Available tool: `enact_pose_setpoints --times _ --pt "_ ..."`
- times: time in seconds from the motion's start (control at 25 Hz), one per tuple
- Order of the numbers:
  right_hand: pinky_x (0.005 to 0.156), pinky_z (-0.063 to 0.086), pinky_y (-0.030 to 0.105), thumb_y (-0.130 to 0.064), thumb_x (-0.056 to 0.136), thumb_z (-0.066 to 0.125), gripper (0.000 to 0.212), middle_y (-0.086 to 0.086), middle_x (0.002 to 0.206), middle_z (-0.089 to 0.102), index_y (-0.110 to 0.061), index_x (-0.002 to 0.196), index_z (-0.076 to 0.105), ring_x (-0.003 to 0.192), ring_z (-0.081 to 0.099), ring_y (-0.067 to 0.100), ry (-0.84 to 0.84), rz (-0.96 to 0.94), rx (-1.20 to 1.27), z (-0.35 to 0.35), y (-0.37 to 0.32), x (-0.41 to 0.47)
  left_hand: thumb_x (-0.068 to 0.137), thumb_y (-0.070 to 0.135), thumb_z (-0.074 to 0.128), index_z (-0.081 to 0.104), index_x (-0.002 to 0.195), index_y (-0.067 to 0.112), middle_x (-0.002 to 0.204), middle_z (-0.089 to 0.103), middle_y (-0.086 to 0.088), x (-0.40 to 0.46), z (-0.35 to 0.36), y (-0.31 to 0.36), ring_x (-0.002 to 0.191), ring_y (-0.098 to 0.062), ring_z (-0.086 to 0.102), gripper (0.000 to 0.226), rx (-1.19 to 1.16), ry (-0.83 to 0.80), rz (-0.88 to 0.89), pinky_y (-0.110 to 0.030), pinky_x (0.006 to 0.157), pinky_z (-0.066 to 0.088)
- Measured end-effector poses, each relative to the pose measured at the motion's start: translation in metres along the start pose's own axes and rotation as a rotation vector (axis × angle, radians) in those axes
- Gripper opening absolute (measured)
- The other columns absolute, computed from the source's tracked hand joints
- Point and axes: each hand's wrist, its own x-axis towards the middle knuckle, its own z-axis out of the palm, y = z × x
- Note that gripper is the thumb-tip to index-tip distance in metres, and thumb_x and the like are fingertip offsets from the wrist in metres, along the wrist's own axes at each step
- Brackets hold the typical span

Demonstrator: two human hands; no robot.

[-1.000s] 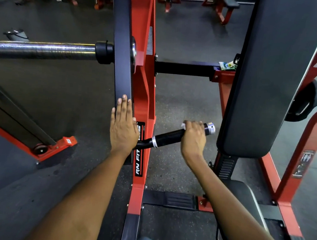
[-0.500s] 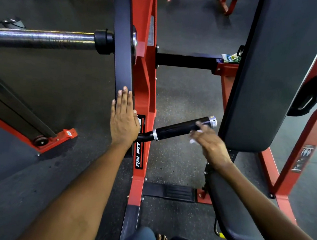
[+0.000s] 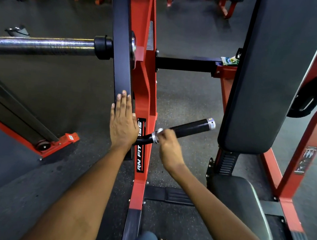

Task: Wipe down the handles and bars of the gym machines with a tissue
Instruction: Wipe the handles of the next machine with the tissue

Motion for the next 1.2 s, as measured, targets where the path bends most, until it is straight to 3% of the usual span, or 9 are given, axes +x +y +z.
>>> enact_pose_setpoints --times 0.08,0.28,0.6,0.72,0.8,0.88,1.04,1.12,1.2 --pt "0.071 0.043 0.031 -0.03 0.097 0.042 0.013 -0.009 0.091 0.052 -0.023 0.09 0.051 0.081 0.052 0.013 -0.056 -0.059 -0.077 -0.011 -0.005 0.0 0.097 0.016 0.03 0.013 0.152 0.004 0.161 0.008 -0.009 0.0 -0.001 0.0 0.149 -0.021 0.003 0.059 0.004 0.0 -0.001 -0.043 0.121 0.012" --pt "0.067 0.042 0.026 -0.028 0.098 0.037 0.019 -0.004 0.097 0.05 -0.014 0.096 0.05 0.082 0.054 0.012 0.525 0.045 -0.055 -0.087 0.002 0.016 0.098 0.015 0.033 0.012 0.152 0.005 0.162 0.006 -0.01 -0.001 0.0 0.0 0.149 -0.022 0.002 0.059 0.014 -0.013 -0.01 -0.043 0.122 0.01" --pt "0.075 0.042 0.03 -0.036 0.098 0.041 0.02 -0.01 0.096 0.048 -0.022 0.098 0.055 0.08 0.049 0.002 0.009 -0.193 -0.332 -0.002 0.025 0.001 0.097 0.013 0.035 0.014 0.152 0.004 0.161 0.009 -0.01 -0.001 -0.001 0.001 0.149 -0.022 0.004 0.06 0.004 0.003 0.0 -0.042 0.121 0.01" --pt "0.078 0.05 0.026 0.0 0.091 0.047 0.027 0.001 0.108 0.056 -0.009 0.113 0.061 0.091 0.053 0.009 0.122 0.002 -0.251 -0.02 0.058 -0.012 0.097 0.015 0.032 0.013 0.152 0.005 0.161 0.008 -0.01 -0.002 -0.002 0.002 0.149 -0.022 0.003 0.06 0.004 -0.01 -0.009 -0.042 0.122 0.009" --pt "0.065 0.052 0.014 0.006 0.091 0.045 0.032 0.006 0.105 0.06 -0.002 0.119 0.057 0.084 0.058 0.012 0.429 0.375 0.228 -0.041 0.064 -0.003 0.097 0.015 0.031 0.012 0.152 0.005 0.161 0.007 -0.01 -0.002 -0.002 0.002 0.149 -0.021 0.002 0.059 0.009 -0.009 -0.011 -0.041 0.122 0.009" --pt "0.055 0.046 0.009 0.0 0.094 0.042 0.035 0.009 0.106 0.059 0.002 0.128 0.047 0.079 0.056 0.011 0.524 0.628 0.488 -0.062 0.052 0.014 0.097 0.015 0.031 0.012 0.153 0.005 0.161 0.007 -0.01 -0.001 -0.003 0.002 0.149 -0.022 0.002 0.059 0.014 -0.012 -0.011 -0.042 0.122 0.009" --pt "0.076 0.042 0.015 -0.004 0.095 0.04 0.033 0.002 0.124 0.051 -0.006 0.128 0.044 0.109 0.053 0.01 0.354 0.741 -0.134 -0.045 0.018 0.024 0.096 0.015 0.031 0.012 0.153 0.005 0.162 0.007 -0.009 0.0 -0.003 0.003 0.149 -0.022 0.002 0.06 0.024 -0.012 -0.02 -0.042 0.122 0.009" --pt "0.065 0.045 0.009 -0.004 0.096 0.041 0.027 -0.002 0.102 0.056 -0.005 0.122 0.05 0.09 0.056 0.007 0.5 0.802 0.442 -0.008 0.016 0.025 0.096 0.015 0.031 0.011 0.153 0.006 0.162 0.006 -0.009 -0.001 -0.002 0.002 0.149 -0.022 0.002 0.061 0.025 -0.018 -0.022 -0.041 0.122 0.008" --pt "0.045 0.042 0.011 -0.001 0.094 0.044 0.017 -0.002 0.075 0.051 -0.008 0.102 0.058 0.062 0.048 0.007 0.413 0.889 0.895 0.027 0.004 0.022 0.096 0.015 0.031 0.011 0.153 0.006 0.162 0.006 -0.009 -0.002 -0.002 0.003 0.149 -0.021 0.001 0.061 0.025 -0.014 -0.017 -0.041 0.122 0.007"
